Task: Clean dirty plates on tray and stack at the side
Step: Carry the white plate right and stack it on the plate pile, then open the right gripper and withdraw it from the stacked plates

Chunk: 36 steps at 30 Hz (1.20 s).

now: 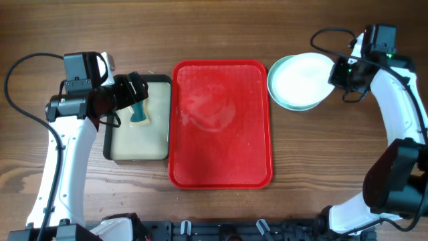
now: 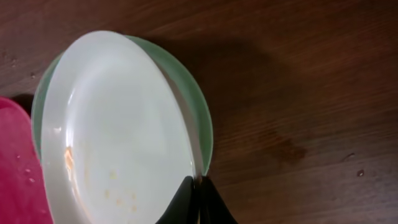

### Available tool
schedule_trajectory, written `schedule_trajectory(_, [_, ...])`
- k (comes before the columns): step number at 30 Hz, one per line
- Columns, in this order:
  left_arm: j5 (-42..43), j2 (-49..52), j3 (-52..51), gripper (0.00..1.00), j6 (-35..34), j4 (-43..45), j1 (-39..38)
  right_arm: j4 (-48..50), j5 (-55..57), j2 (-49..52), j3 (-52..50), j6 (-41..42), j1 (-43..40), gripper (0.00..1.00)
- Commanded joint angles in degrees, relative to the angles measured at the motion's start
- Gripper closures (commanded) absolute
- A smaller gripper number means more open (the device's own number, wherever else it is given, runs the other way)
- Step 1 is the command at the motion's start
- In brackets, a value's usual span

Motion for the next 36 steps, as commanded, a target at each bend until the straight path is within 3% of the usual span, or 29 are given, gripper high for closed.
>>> schedule_trajectory(1, [0.48, 0.33, 0.07, 0.00, 0.11, -0.04, 0.26, 3.02, 1.55, 0.61, -4.09, -1.01, 0.04, 0.96])
schedule_trajectory(5, [0.48, 0.33, 0.07, 0.00, 0.11, -0.04, 0.26, 9.31, 0.66, 0.70, -8.90, -1.05, 0.11, 0.94])
schedule_trajectory(6, [0.48, 0.33, 0.07, 0.00, 0.11, -0.04, 0.26, 10.12, -0.50, 0.70, -9.25, -1.03, 0.15, 0.72])
schedule_trajectory(8, [0.48, 0.33, 0.07, 0.00, 0.11, -0.04, 0.26, 10.10, -3.23, 0.70, -9.25, -1.01, 0.17, 0.56])
schedule_trajectory(11, [0.48, 0.33, 0.07, 0.00, 0.11, -0.04, 0.26, 10.47, -8.72, 0.72, -9.25, -1.09, 1.44, 0.37])
schedule_trajectory(13, [0.48, 0.33, 0.07, 0.00, 0.11, -0.04, 0.26, 10.23, -14.62, 0.72, -9.27, -5.42, 4.07, 0.33])
schedule_trajectory(15, [0.48, 0.33, 0.07, 0.00, 0.11, -0.04, 0.26, 10.12, -16.52, 0.72, -9.27, -4.70, 7.39, 0.27])
schedule_trajectory(16, [0.48, 0.33, 0.07, 0.00, 0.11, -0.04, 0.26, 9.94, -16.52, 0.72, -9.27, -2.38, 9.01, 0.00])
schedule_trajectory(21, [0.48, 0.33, 0.07, 0.00, 0.11, -0.04, 0.26, 11.26, -16.46, 0.72, -9.27, 3.58, 11.15, 0.00])
schedule_trajectory(36, [0.48, 0.33, 0.07, 0.00, 0.11, -0.02, 0.26, 11.78, -16.31, 0.61, -9.27, 3.69, 11.08, 0.00])
